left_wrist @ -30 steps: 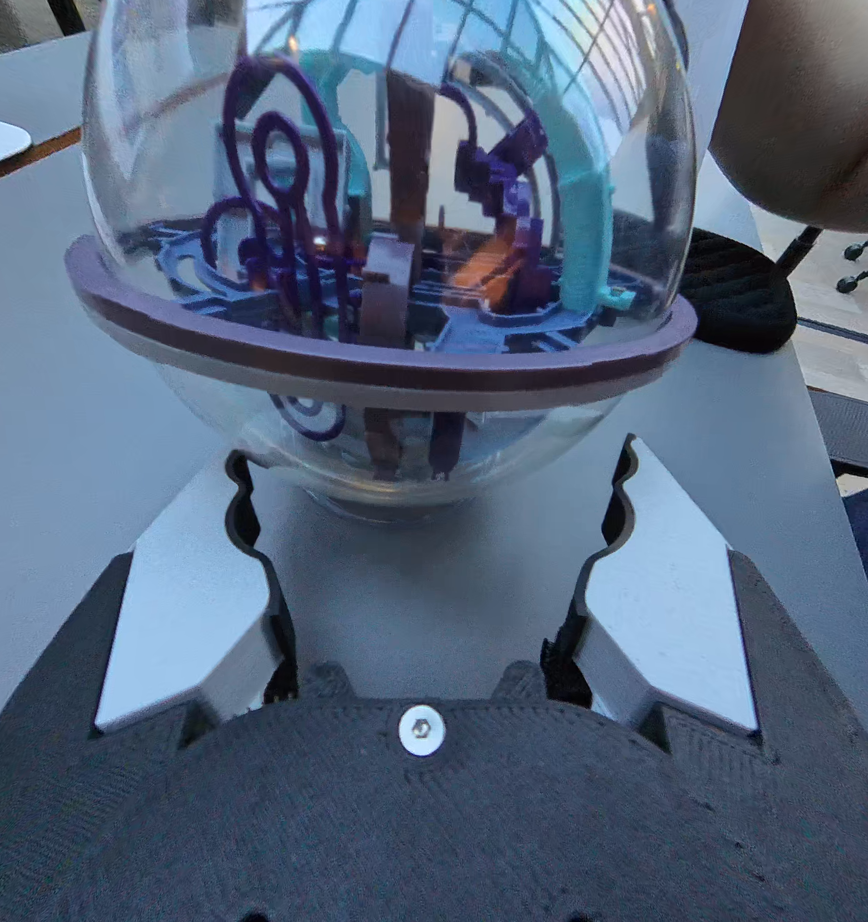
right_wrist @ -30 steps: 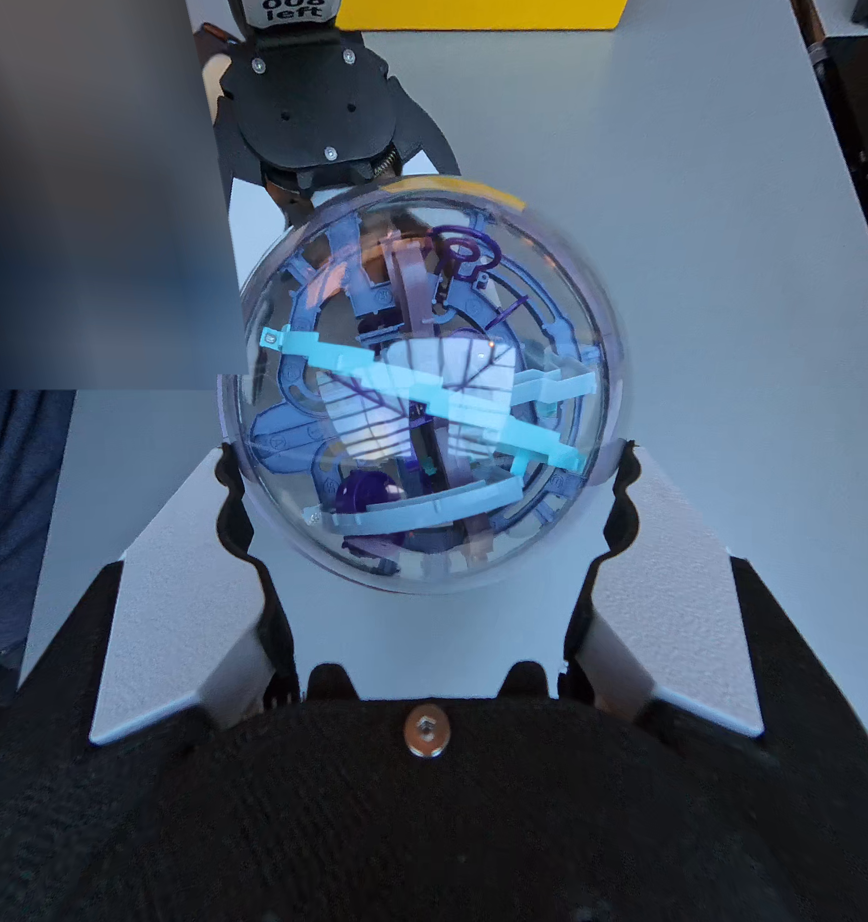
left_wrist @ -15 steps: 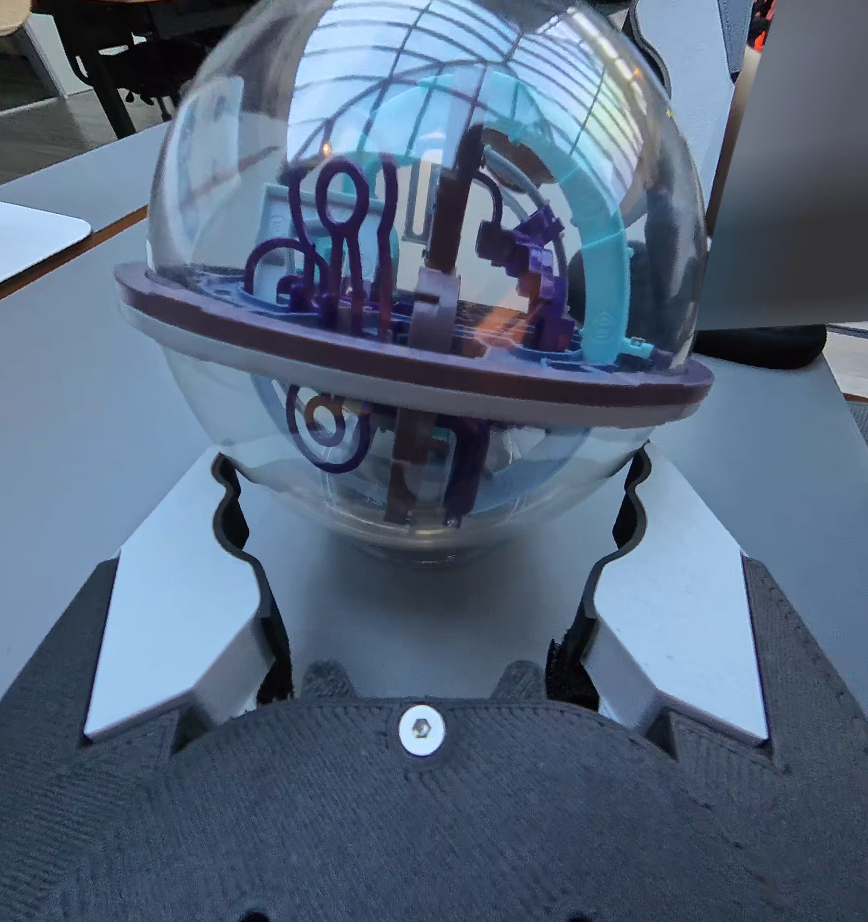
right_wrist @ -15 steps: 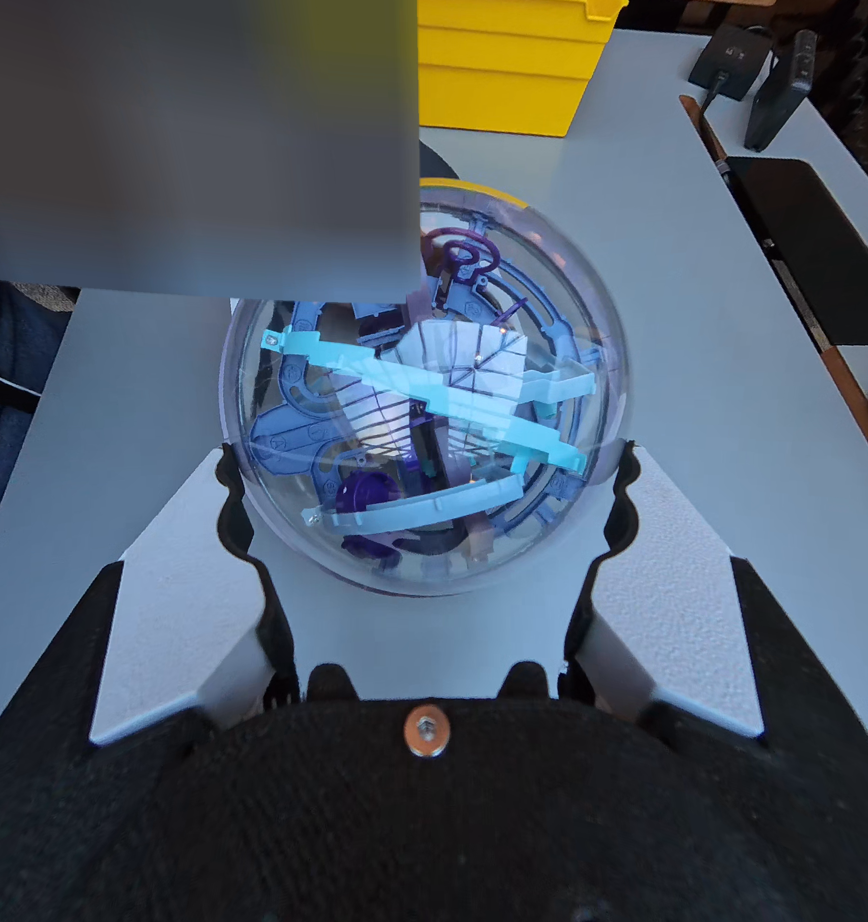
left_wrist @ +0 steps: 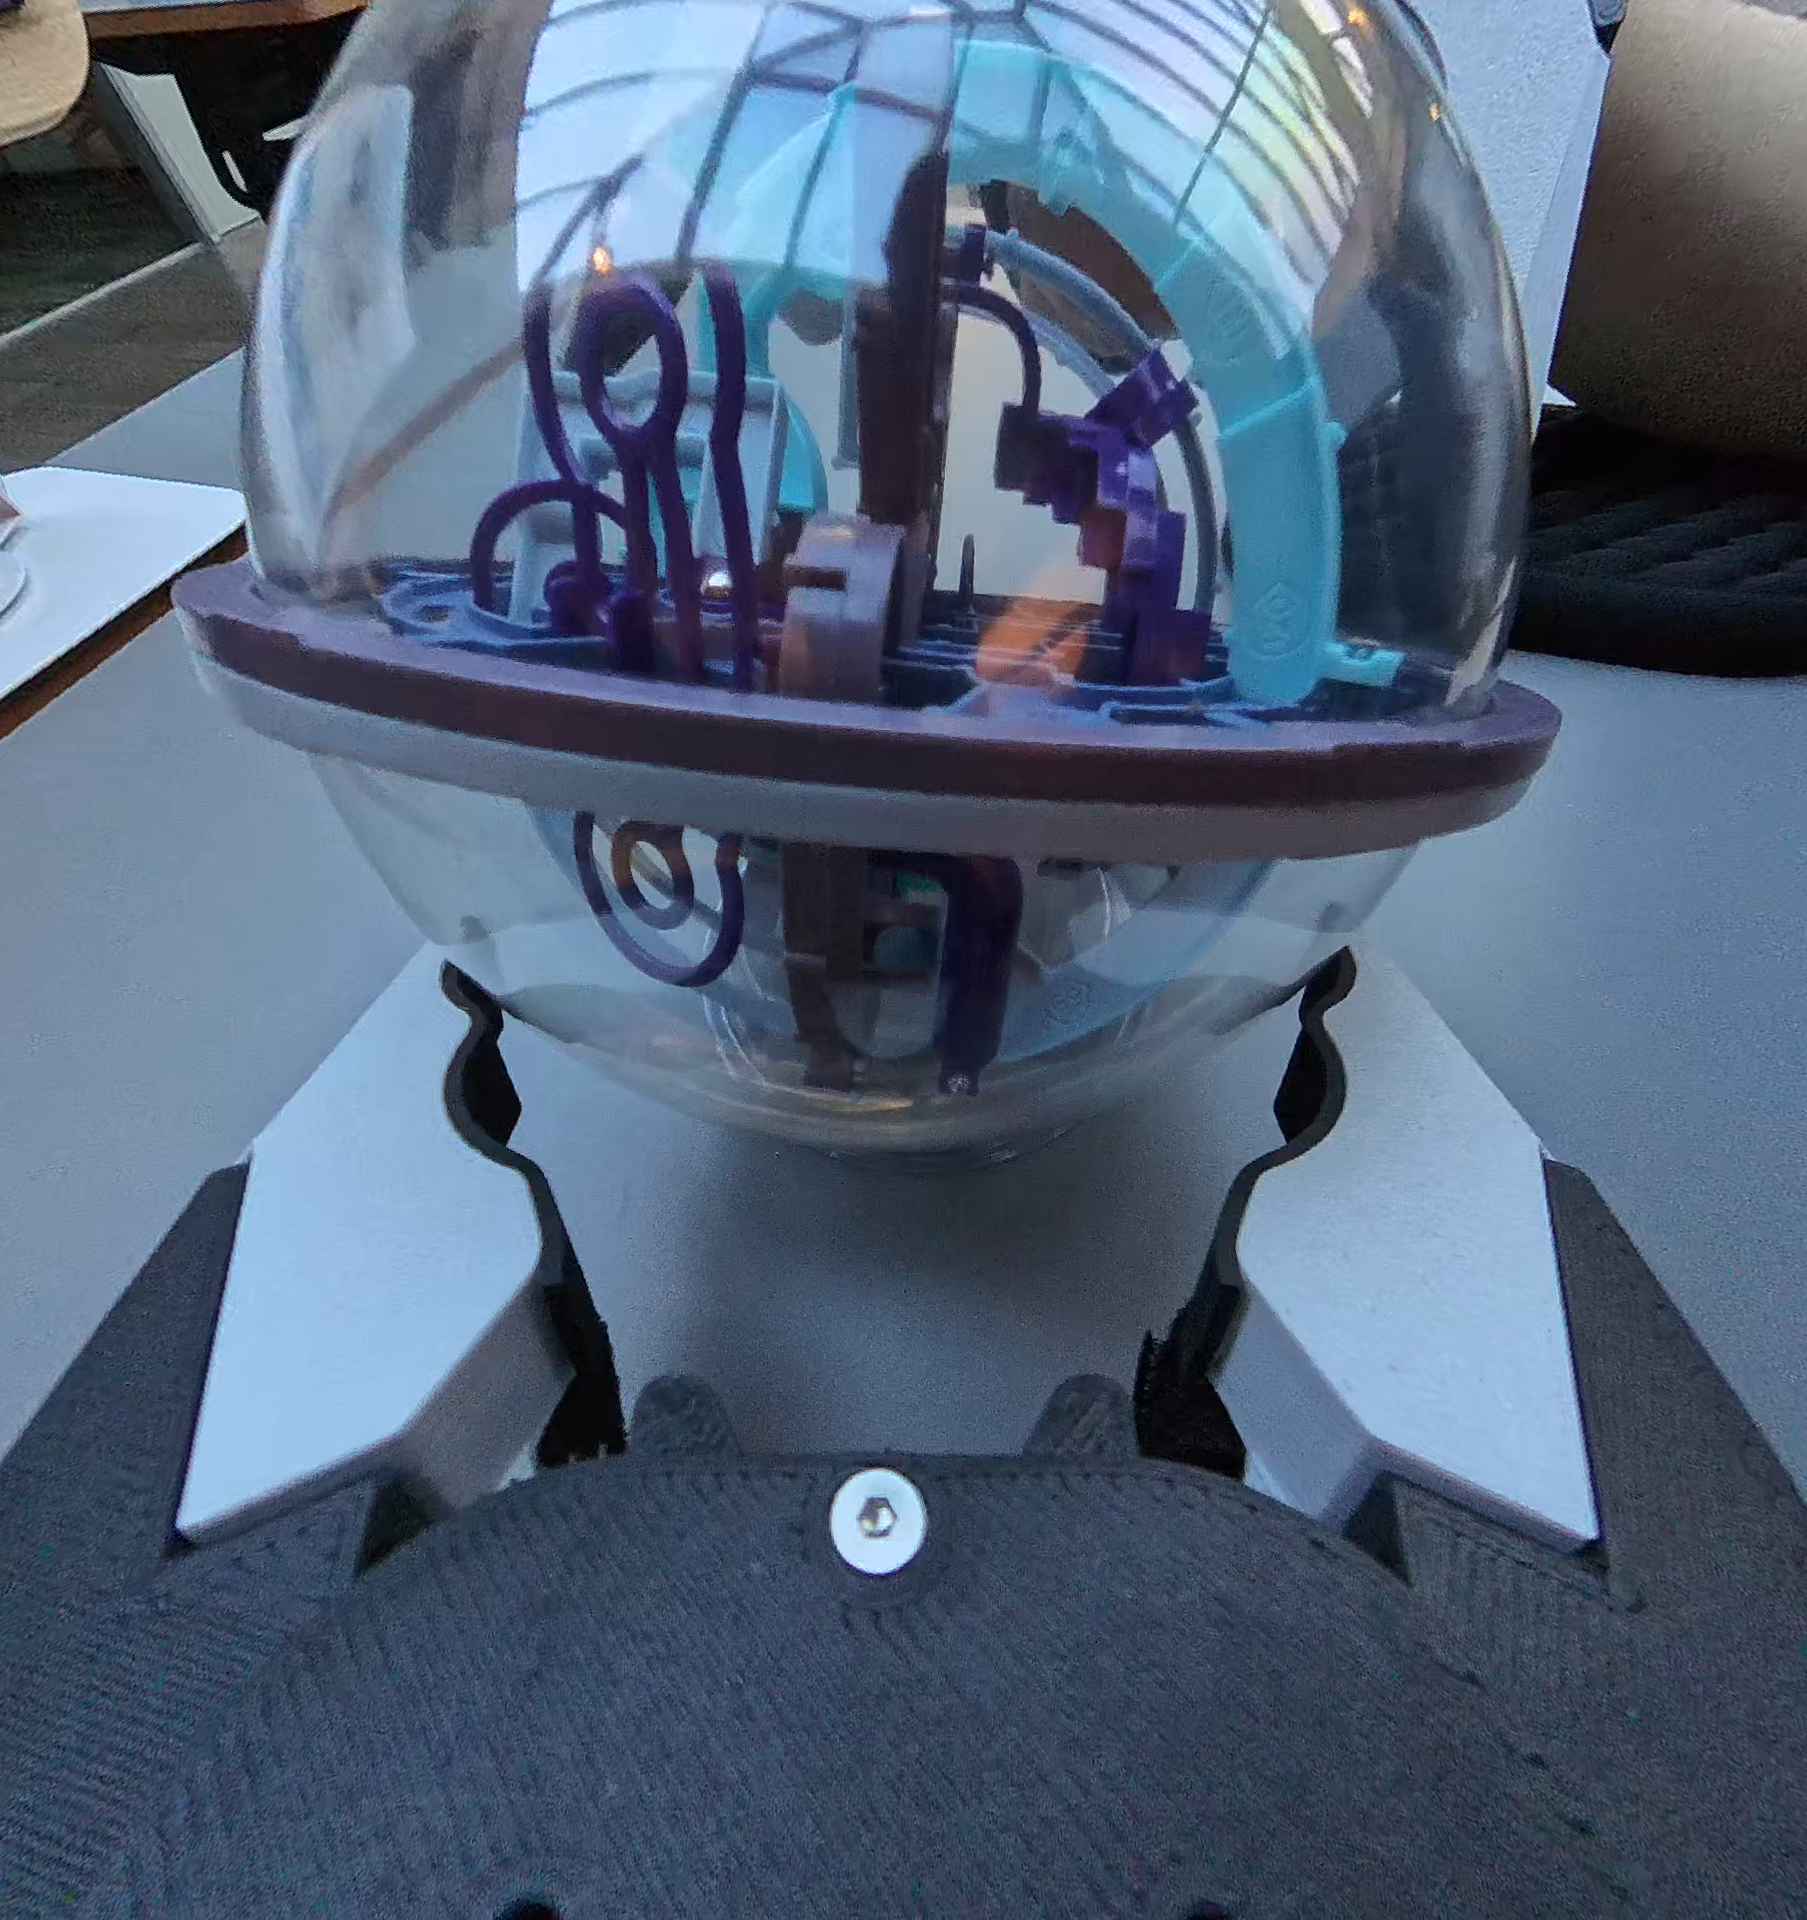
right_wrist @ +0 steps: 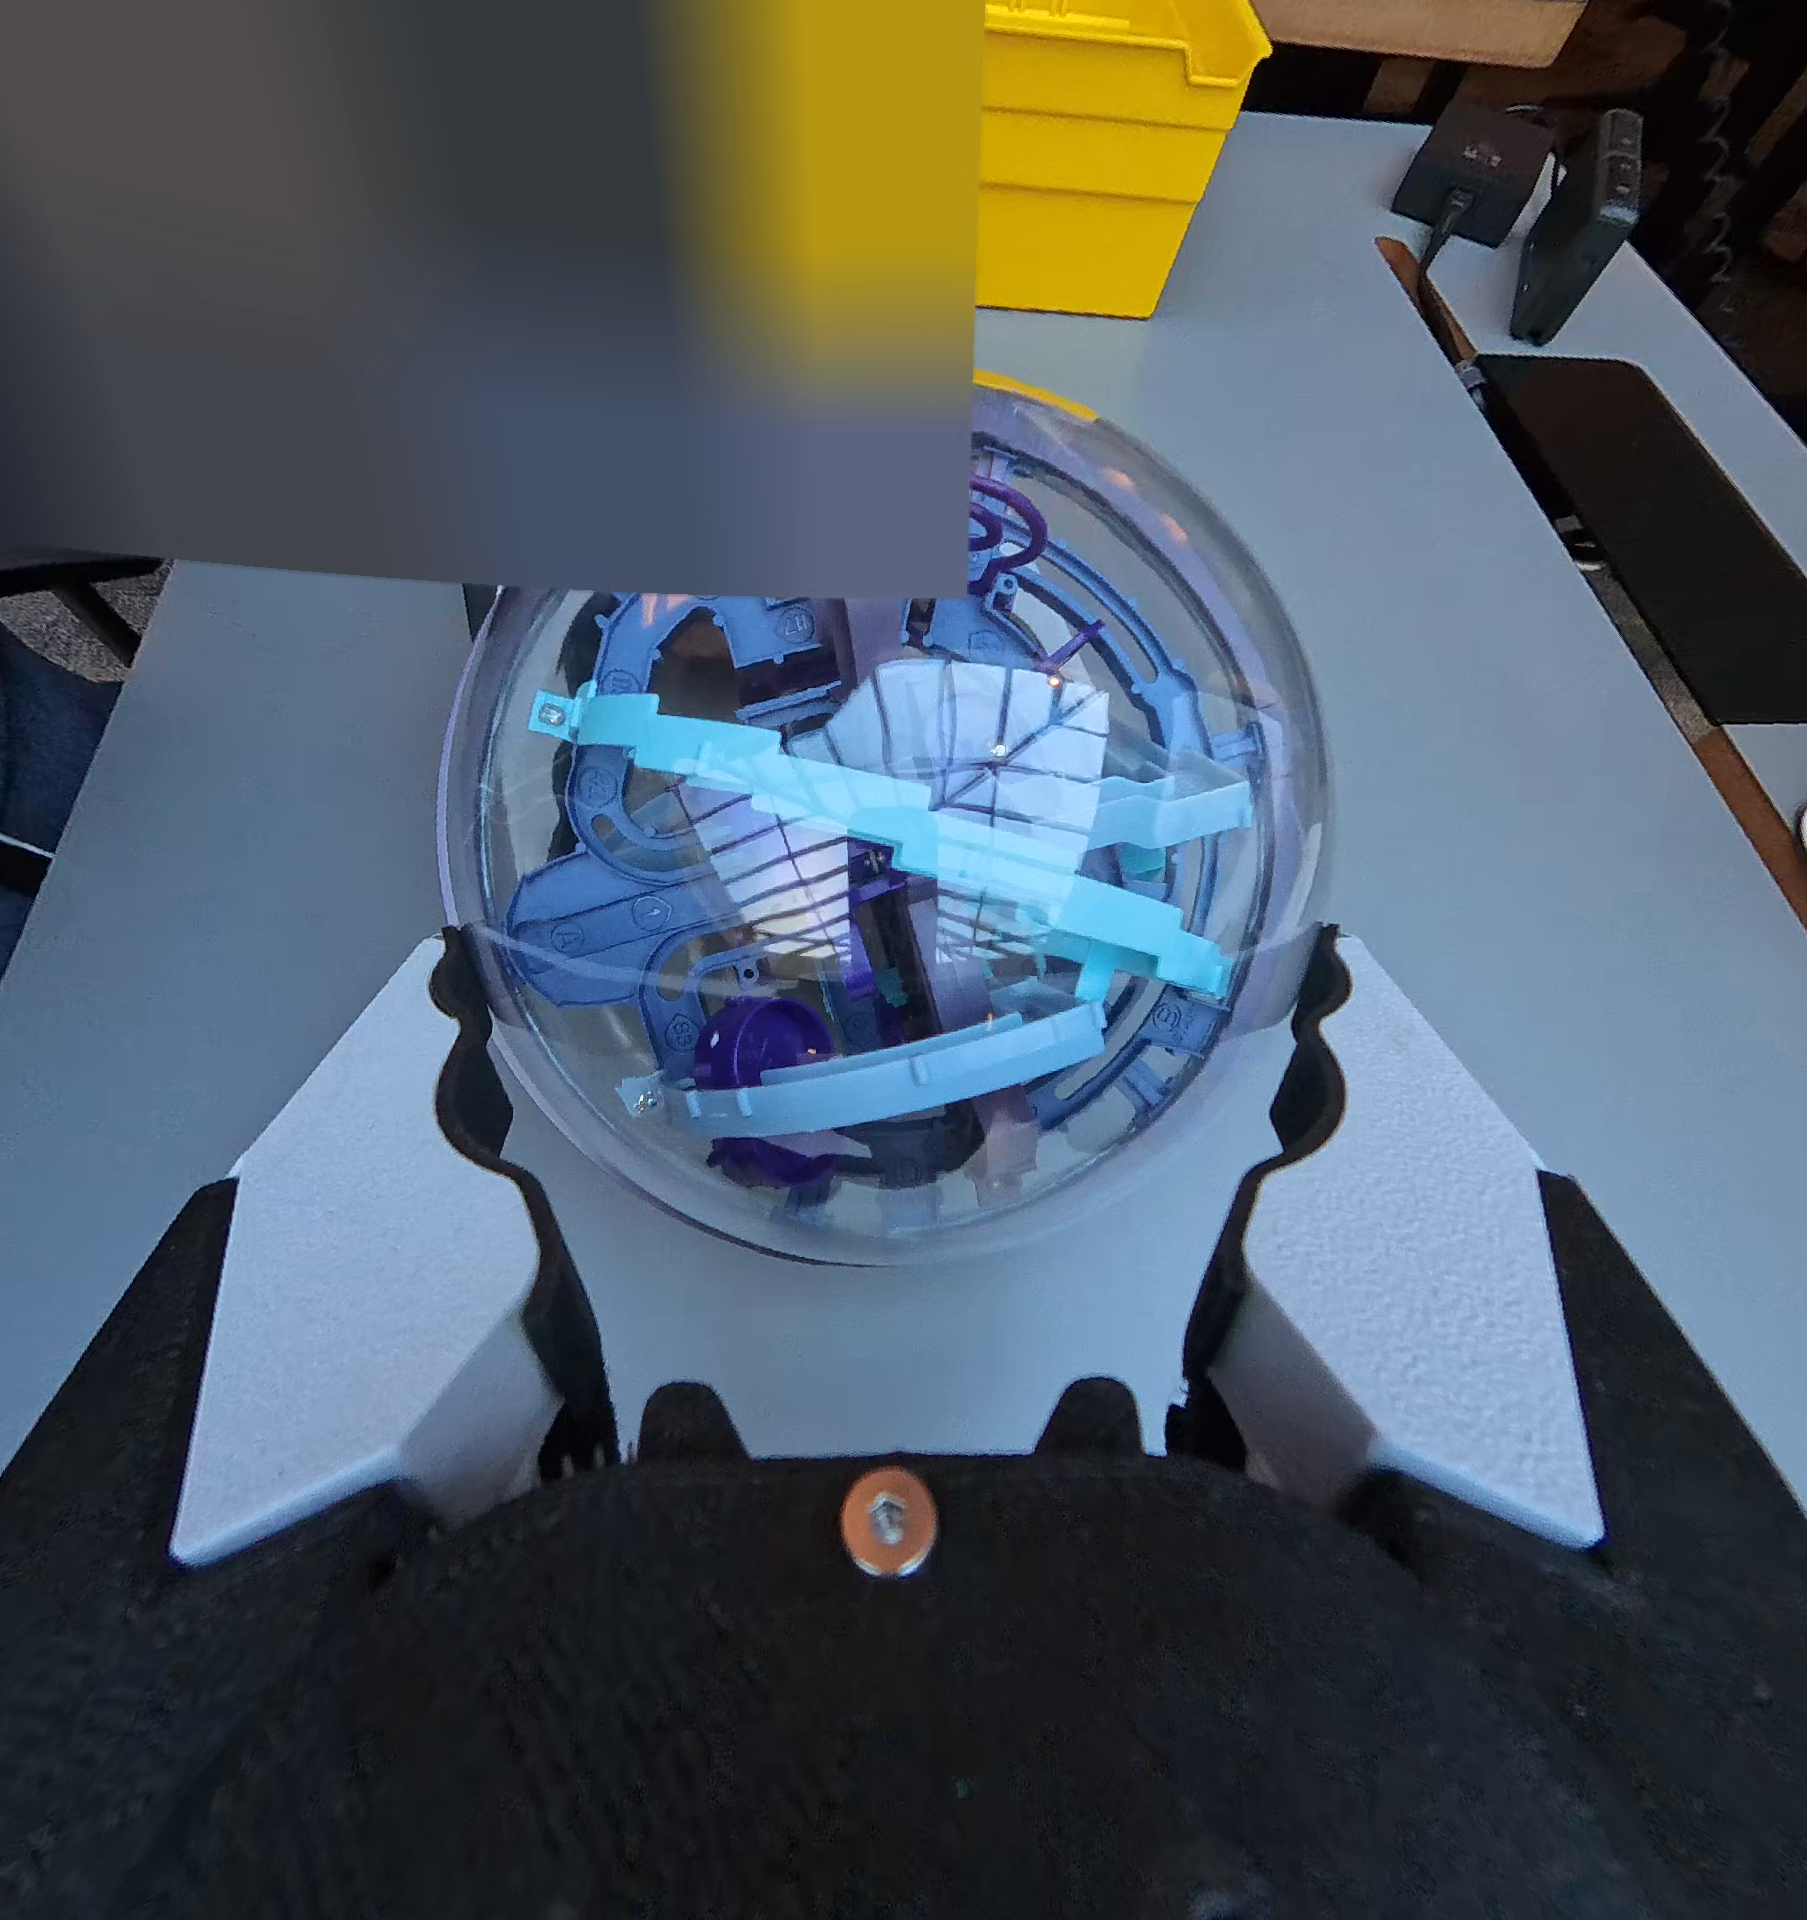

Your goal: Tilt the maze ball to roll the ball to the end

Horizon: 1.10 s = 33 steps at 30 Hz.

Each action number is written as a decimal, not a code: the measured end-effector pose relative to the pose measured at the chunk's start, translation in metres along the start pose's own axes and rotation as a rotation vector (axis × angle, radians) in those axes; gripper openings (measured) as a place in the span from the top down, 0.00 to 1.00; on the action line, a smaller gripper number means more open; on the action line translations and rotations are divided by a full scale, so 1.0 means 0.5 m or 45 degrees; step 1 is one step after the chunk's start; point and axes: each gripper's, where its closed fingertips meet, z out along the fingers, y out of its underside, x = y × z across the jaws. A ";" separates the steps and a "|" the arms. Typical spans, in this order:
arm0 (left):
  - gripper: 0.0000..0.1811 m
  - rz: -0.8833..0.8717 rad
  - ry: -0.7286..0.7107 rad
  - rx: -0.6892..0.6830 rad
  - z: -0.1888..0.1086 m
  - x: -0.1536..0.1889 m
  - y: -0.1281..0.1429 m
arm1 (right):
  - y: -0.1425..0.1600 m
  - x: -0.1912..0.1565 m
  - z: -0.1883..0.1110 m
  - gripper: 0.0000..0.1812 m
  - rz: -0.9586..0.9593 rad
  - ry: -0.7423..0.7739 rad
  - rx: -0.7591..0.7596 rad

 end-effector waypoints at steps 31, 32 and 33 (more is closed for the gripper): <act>0.17 0.046 -0.019 0.234 -0.061 0.003 -0.082 | -0.035 -0.014 -0.004 0.17 0.102 -0.055 0.288; 0.17 0.052 -0.022 0.235 -0.063 0.002 -0.084 | -0.035 -0.014 -0.003 0.17 0.106 -0.059 0.294; 0.17 0.056 -0.024 0.234 -0.065 0.002 -0.085 | -0.036 -0.014 -0.002 0.17 0.106 -0.060 0.304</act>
